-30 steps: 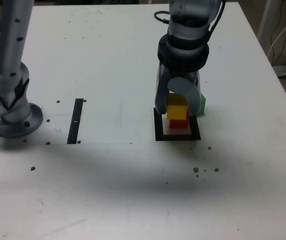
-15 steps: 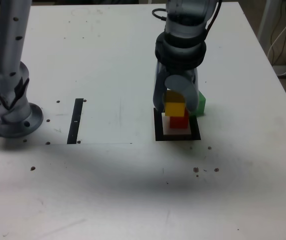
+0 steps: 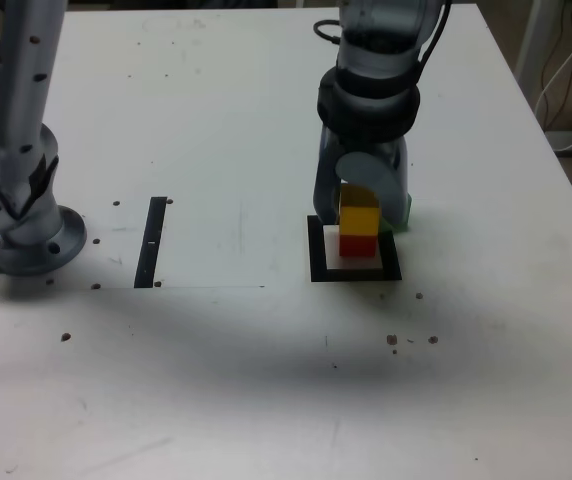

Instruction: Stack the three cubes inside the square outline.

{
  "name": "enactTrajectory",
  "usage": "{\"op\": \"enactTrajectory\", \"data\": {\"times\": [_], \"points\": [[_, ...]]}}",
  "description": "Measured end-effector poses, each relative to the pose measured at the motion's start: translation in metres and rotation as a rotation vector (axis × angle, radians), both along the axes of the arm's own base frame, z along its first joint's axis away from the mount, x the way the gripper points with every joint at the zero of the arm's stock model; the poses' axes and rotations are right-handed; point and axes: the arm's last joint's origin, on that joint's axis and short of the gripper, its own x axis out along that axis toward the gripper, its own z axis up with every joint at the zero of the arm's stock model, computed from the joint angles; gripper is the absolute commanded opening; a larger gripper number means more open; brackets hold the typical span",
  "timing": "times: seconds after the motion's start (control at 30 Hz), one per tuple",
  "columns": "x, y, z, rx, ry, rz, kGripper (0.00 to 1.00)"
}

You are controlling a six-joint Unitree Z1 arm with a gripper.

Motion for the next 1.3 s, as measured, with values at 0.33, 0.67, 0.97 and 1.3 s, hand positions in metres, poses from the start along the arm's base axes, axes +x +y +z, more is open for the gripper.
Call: {"op": "enactTrajectory", "data": {"times": [0.33,0.67,0.97,1.3], "points": [[0.000,0.001,0.000,0.026,0.015,-0.007,0.99],[-0.014,0.017,0.033,0.086,-0.021,-0.016,0.99],[-0.011,0.056,0.037,0.051,-0.021,-0.021,0.99],[0.014,0.083,0.018,0.044,-0.012,-0.045,0.99]]}}
